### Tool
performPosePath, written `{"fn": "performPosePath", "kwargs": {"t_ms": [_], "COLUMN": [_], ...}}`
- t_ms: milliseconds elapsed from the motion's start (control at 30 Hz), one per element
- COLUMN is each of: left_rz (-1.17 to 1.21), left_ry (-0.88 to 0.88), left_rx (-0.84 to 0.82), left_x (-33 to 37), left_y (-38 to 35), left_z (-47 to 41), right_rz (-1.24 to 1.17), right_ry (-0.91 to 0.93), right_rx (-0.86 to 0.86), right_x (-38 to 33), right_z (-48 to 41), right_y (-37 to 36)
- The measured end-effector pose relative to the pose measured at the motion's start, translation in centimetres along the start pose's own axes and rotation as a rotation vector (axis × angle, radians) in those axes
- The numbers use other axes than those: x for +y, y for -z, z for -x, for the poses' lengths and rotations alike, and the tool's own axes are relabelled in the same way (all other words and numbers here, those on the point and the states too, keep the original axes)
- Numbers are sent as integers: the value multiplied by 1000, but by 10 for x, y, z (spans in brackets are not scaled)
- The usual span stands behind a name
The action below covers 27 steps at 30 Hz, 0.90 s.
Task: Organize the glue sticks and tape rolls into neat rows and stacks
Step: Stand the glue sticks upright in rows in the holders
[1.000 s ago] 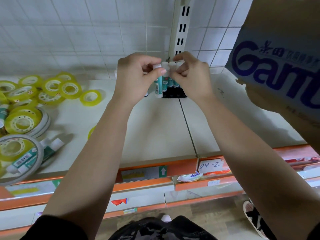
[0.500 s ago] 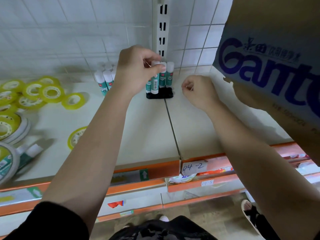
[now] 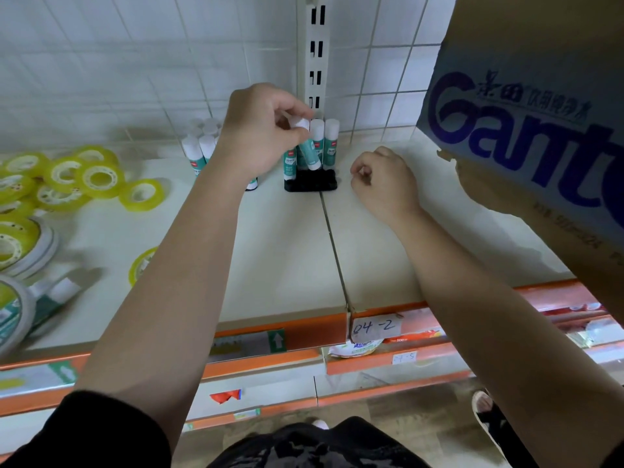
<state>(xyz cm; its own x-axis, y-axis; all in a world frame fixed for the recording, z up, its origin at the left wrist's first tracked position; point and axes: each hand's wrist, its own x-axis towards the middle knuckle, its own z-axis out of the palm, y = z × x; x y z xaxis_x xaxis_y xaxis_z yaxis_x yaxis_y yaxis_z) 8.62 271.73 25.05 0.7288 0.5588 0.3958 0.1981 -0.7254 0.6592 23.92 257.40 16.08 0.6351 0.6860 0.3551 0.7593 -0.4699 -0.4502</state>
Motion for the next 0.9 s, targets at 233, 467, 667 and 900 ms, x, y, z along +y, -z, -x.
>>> {"fn": "performPosePath", "kwargs": {"t_ms": [233, 467, 667, 900], "left_rz": [25, 76, -19, -232], "left_ry": [-28, -32, -46, -142], "left_rx": [4, 17, -24, -17], "left_x": [1, -2, -1, -13], "left_y": [-2, -6, -13, -16], "left_z": [0, -5, -3, -8], "right_rz": [-1, -4, -6, -7], "right_ry": [-11, -23, -17, -3], "right_rx": [-2, 3, 6, -1], "right_x": [1, 1, 1, 3], "right_z": [0, 0, 0, 0], "right_y": [-1, -2, -1, -1]}}
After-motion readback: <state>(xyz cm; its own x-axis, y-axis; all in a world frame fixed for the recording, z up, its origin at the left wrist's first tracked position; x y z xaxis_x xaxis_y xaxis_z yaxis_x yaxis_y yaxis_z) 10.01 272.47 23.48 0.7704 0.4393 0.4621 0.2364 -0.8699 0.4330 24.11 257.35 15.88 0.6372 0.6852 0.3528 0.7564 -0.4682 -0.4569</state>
